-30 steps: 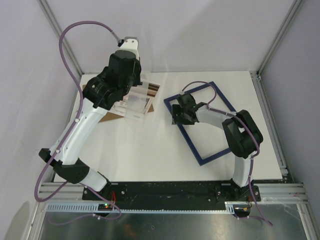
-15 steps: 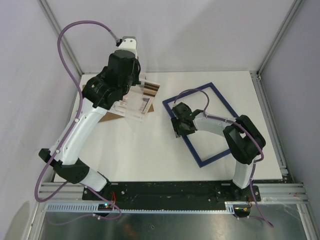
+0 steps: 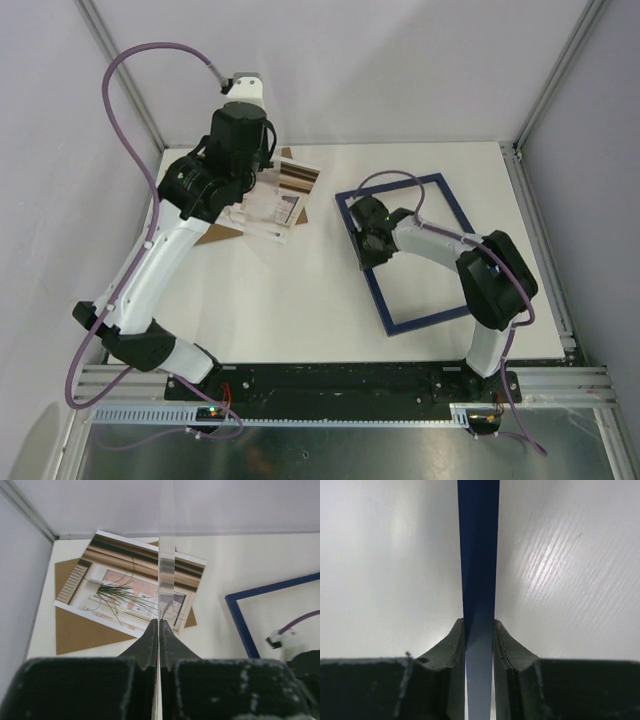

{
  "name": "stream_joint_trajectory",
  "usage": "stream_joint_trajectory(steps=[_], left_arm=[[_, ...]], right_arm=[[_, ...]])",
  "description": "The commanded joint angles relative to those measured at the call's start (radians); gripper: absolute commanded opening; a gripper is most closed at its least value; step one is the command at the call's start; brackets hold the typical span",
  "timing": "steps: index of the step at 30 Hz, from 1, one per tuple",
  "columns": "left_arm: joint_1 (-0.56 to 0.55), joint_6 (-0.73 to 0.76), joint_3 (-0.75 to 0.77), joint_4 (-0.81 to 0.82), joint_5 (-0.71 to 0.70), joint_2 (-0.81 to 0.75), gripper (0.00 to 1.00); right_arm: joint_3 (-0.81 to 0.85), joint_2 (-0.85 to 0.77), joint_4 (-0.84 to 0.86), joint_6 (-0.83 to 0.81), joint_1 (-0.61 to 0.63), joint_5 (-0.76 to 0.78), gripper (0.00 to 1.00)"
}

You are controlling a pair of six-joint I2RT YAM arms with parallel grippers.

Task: Put the photo into the frame
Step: Turn over the frame body at the center of the board.

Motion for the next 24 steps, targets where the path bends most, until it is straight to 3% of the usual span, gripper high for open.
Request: stream_joint_trajectory(steps=[1,6,10,18,20,24], left_arm=[[0.012,-0.018,-0.001,0.058,-0.128,-0.077,0.0],[0.02,-0.03,-0.022,0.075,-0.192,-0.107,0.0],[0.036,-0.03,-0.027,0.085,-0.231,-0.119,0.0],[0.055,-0.037,-0.059,0.105,-0.197,-0.12,0.0],[0.056,-0.039,-0.072,0.113,-0.186,-0.117,0.0],[0.059,-0.046,-0.098,0.123,-0.167,-0.118,0.0]], right_arm=[[0.254,-0.149,-0.115,0.032,-0.013,-0.081,0.0],[0.493,-0.203,-0.161,0.121,-0.032,-0.179,0.0],[0.555,-0.248,-0.041,0.274,-0.092,-0.363,0.0],[0.309,-0.361,0.644,0.844,-0.204,-0.664,0.0],[0.231,-0.373,0.865,0.992,-0.227,-0.693,0.0],[0.121,-0.387,1.115,1.198,-0.254,-0.703,0.0]])
